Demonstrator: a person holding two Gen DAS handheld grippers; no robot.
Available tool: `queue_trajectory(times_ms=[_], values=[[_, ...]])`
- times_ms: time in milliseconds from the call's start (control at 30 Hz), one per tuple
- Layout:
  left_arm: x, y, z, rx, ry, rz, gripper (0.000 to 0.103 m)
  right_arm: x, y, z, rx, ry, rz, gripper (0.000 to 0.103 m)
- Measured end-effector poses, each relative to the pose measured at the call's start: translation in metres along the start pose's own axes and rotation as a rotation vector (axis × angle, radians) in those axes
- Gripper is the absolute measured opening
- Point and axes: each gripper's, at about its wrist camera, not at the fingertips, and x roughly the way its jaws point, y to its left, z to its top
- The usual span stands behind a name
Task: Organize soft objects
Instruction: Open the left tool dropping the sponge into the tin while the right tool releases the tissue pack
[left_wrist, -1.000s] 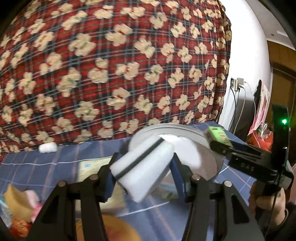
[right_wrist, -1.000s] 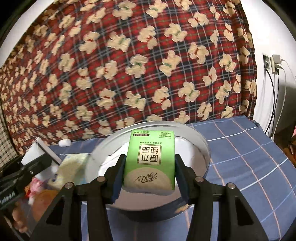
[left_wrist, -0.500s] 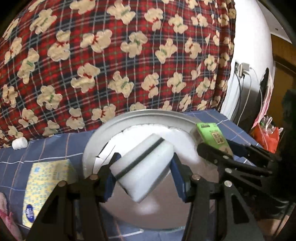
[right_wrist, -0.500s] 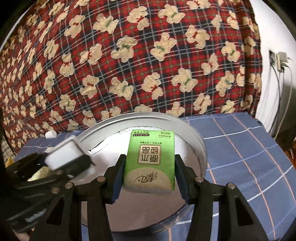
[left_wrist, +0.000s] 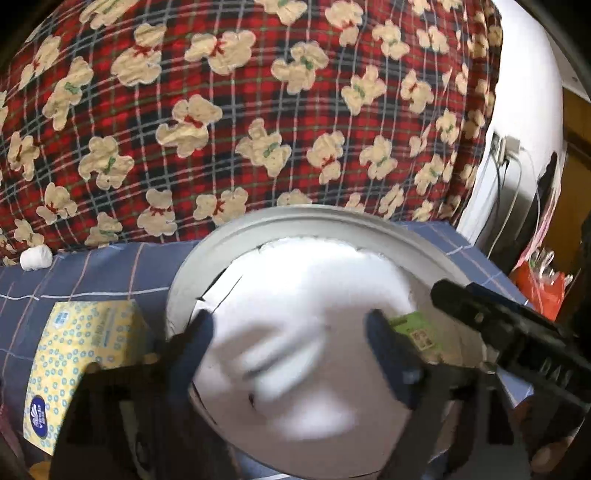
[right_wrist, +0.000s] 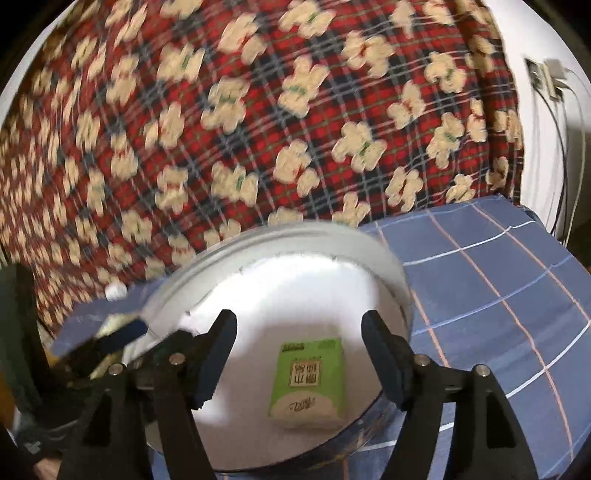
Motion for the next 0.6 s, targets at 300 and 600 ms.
queue_trajectory(times_ms=[300, 600], values=[[-0.037, -0.011, 0.001, 0.059, -0.151, 0.061, 0.103, -0.019, 0.002, 0.004, -0.011, -0.134, -0.058, 0.072], [-0.056, 0.004, -0.011, 0.027, -0.150, 0.129, 0.103, -0.025, 0.002, -0.009, 0.040, -0.148, -0.104, 0.073]])
